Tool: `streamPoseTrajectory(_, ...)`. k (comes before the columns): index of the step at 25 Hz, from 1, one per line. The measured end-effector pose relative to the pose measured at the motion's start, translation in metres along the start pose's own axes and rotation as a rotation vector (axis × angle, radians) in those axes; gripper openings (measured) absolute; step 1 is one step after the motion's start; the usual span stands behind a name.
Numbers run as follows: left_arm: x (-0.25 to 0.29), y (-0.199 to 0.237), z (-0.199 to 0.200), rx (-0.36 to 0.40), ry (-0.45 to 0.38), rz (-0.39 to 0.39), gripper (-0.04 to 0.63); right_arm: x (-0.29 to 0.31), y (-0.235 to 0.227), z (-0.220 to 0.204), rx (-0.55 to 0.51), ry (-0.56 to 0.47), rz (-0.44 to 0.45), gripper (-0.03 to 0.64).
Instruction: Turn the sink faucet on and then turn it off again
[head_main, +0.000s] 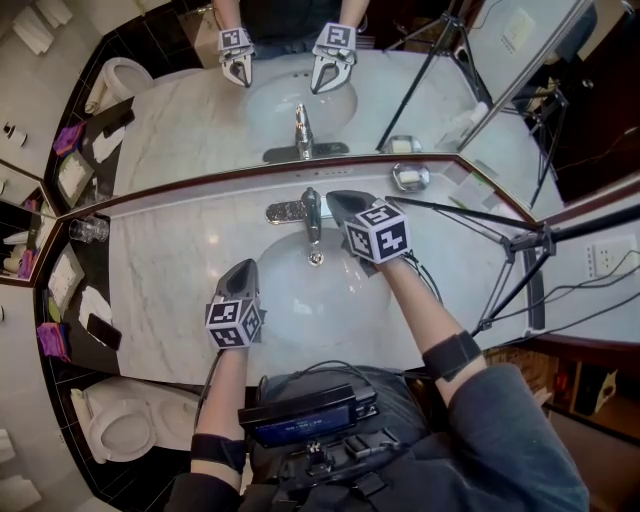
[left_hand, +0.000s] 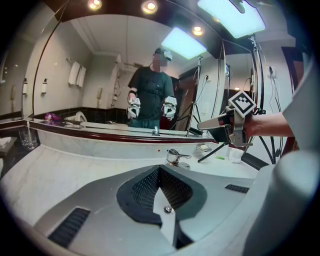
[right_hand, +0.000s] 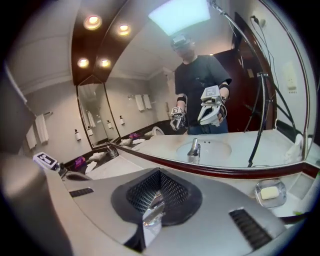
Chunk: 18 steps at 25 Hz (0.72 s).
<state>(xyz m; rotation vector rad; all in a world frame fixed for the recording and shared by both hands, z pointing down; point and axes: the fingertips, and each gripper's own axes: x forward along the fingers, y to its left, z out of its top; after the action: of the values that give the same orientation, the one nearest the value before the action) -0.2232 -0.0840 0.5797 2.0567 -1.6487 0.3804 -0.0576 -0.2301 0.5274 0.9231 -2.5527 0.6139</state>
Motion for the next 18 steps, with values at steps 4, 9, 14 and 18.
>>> streamPoseTrajectory(4,0.001,-0.001,0.004,0.006,-0.002,-0.003,0.0,-0.022,-0.001,-0.03,-0.103,-0.006,-0.062,0.025)
streamPoseTrajectory(9,0.002,-0.003,0.006,0.011,-0.007,-0.009,0.0,-0.047,-0.001,-0.071,-0.109,0.028,-0.112,0.025)
streamPoseTrajectory(14,0.0,-0.008,0.006,0.029,-0.008,-0.022,0.0,-0.06,-0.005,-0.105,-0.049,0.047,-0.133,0.025)
streamPoseTrajectory(18,-0.001,-0.01,0.009,0.029,-0.016,-0.025,0.0,-0.063,-0.007,-0.116,-0.043,0.056,-0.139,0.025)
